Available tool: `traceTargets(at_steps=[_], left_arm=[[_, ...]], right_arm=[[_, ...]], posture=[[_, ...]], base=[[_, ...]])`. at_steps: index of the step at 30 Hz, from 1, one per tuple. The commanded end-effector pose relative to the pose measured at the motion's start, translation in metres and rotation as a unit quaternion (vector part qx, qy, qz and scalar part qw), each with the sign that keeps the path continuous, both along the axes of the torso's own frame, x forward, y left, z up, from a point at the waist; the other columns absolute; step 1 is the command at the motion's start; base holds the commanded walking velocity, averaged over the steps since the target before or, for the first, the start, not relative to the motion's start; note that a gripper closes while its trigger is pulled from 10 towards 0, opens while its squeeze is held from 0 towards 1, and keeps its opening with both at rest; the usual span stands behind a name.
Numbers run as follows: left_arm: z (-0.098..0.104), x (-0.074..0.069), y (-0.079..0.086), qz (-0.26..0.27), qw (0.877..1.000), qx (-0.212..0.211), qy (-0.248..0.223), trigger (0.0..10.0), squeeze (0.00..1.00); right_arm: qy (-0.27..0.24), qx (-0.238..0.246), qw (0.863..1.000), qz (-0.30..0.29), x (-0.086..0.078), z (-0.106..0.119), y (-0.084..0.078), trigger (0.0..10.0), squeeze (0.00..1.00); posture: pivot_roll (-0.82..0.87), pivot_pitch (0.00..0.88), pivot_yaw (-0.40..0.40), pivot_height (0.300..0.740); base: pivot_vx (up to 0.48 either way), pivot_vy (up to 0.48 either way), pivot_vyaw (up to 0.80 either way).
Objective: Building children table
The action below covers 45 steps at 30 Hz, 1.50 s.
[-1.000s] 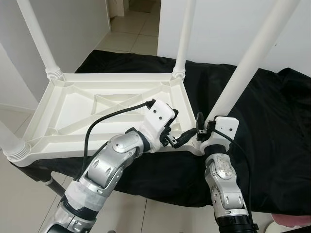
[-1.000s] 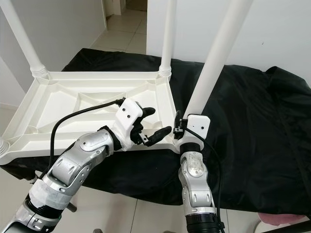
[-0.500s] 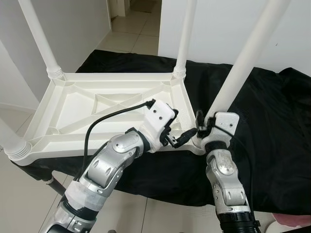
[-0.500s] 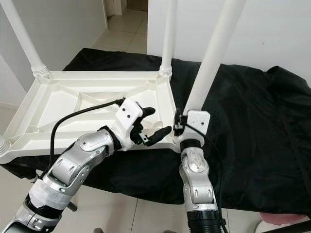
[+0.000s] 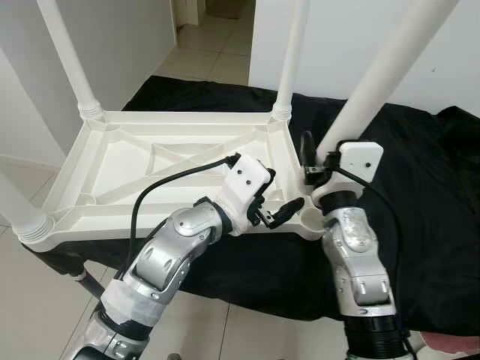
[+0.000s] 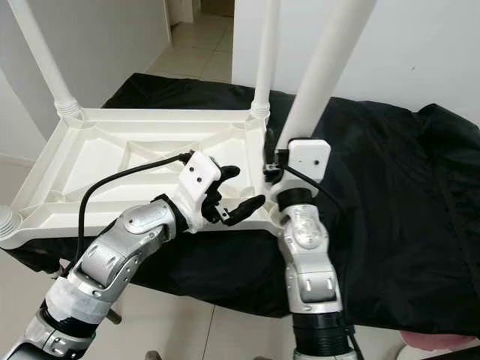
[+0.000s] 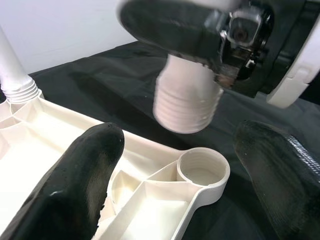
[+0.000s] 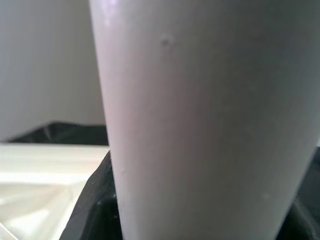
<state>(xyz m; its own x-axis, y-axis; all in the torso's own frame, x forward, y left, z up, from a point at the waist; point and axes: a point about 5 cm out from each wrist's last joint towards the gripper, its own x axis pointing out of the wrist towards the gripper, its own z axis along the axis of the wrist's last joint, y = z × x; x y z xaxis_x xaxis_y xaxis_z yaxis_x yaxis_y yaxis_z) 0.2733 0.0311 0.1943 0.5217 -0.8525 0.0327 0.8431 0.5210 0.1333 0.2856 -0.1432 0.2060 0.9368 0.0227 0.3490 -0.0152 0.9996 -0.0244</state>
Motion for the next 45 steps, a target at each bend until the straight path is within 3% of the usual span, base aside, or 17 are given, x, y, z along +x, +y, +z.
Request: traceTargets(at_steps=[1,2,3,7,9,12,13,19,24,30,34,39,40,41,42,43,45], left_arm=[[-0.001,0.0,0.0,-0.026,1.0,0.003,0.011,10.0,0.04],[-0.001,0.0,0.001,-0.027,1.0,0.002,0.013,10.0,0.35],[0.001,0.002,0.004,-0.034,0.999,-0.005,0.017,10.0,1.0],[0.008,0.006,0.009,-0.037,0.999,-0.007,0.008,10.0,1.0],[0.02,0.012,0.011,-0.028,0.999,-0.024,0.0,10.0,1.0],[0.032,0.013,0.01,-0.036,0.998,-0.041,-0.002,10.0,0.99],[0.038,0.012,0.008,-0.044,0.998,-0.051,-0.003,10.0,0.0],[0.059,0.011,-0.006,-0.079,0.993,-0.088,0.024,10.0,0.0],[0.079,0.005,-0.019,-0.148,0.981,-0.125,0.023,10.0,0.0],[0.092,0.006,-0.029,-0.194,0.973,-0.125,0.011,10.0,0.0],[0.095,0.008,-0.031,-0.197,0.973,-0.121,0.012,10.0,0.0],[0.102,0.012,-0.032,-0.214,0.968,-0.125,0.041,10.0,0.0],[0.104,0.012,-0.032,-0.224,0.965,-0.128,0.041,6.4,0.0],[0.104,0.012,-0.032,-0.224,0.965,-0.128,0.041,6.4,0.0],[0.105,0.011,-0.031,-0.233,0.963,-0.125,0.045,2.9,0.0],[0.106,0.011,-0.03,-0.24,0.962,-0.125,0.044,0.0,0.0],[0.106,0.01,-0.029,-0.246,0.96,-0.125,0.046,0.0,0.0]], right_arm=[[0.017,-0.001,1.0,0.004,0.003,-0.003,-0.006,10.0,0.0],[0.022,-0.005,1.0,0.005,0.003,-0.003,-0.009,10.0,0.0],[0.044,-0.032,0.998,0.01,0.008,-0.005,-0.017,10.0,0.0],[0.072,-0.051,0.996,0.015,0.013,-0.01,-0.026,10.0,0.0],[0.097,-0.087,0.991,0.037,0.015,-0.015,-0.029,10.0,0.0],[0.114,-0.109,0.985,0.072,0.015,-0.018,-0.028,10.0,0.0],[0.121,-0.11,0.983,0.085,0.014,-0.019,-0.028,10.0,0.0],[0.142,-0.123,0.973,0.136,0.013,-0.021,-0.026,10.0,0.0],[0.151,-0.142,0.961,0.184,0.012,-0.02,-0.022,10.0,0.0],[0.164,-0.168,0.937,0.257,0.004,-0.02,-0.014,10.0,0.0],[0.167,-0.174,0.932,0.27,0.003,-0.02,-0.013,10.0,0.0],[0.175,-0.191,0.918,0.302,-0.001,-0.02,-0.013,10.0,0.0],[0.177,-0.194,0.916,0.304,-0.002,-0.02,-0.013,10.0,0.0],[0.177,-0.194,0.916,0.304,-0.002,-0.02,-0.013,10.0,0.0],[0.178,-0.196,0.915,0.304,-0.001,-0.02,-0.014,10.0,0.0],[0.178,-0.198,0.915,0.304,-0.001,-0.019,-0.015,10.0,0.0],[0.179,-0.199,0.914,0.304,-0.001,-0.019,-0.015,10.0,0.0]], posture=[[-0.06,0.0,-0.017,0.74],[-0.06,0.0,-0.017,0.74],[-0.06,0.0,-0.017,0.74],[-0.06,0.0,-0.016,0.74],[-0.06,0.0,-0.016,0.74],[-0.06,0.0,-0.019,0.74],[-0.06,0.0,-0.021,0.74],[-0.06,0.0,-0.022,0.74],[-0.06,0.0,-0.028,0.74],[-0.06,0.0,-0.037,0.74],[-0.06,0.0,-0.041,0.74],[-0.06,0.003,-0.048,0.74],[-0.06,0.004,-0.049,0.74],[-0.06,0.004,-0.049,0.74],[-0.06,0.004,-0.049,0.74],[-0.06,0.004,-0.048,0.74],[-0.06,0.001,-0.047,0.74]], base=[[0.0,0.0,0.0],[0.0,0.0,0.0],[0.0,0.0,0.0],[0.0,0.0,0.0],[0.0,0.0,0.0],[0.0,0.0,0.0],[0.0,0.0,0.0],[0.0,0.0,0.0],[0.0,0.0,0.0],[0.0,0.0,0.0],[0.0,0.0,0.0],[0.0,0.0,0.0],[0.0,0.0,0.0],[0.0,0.0,0.0],[0.0,0.0,0.0],[0.0,0.0,0.0],[0.0,0.0,0.0]])
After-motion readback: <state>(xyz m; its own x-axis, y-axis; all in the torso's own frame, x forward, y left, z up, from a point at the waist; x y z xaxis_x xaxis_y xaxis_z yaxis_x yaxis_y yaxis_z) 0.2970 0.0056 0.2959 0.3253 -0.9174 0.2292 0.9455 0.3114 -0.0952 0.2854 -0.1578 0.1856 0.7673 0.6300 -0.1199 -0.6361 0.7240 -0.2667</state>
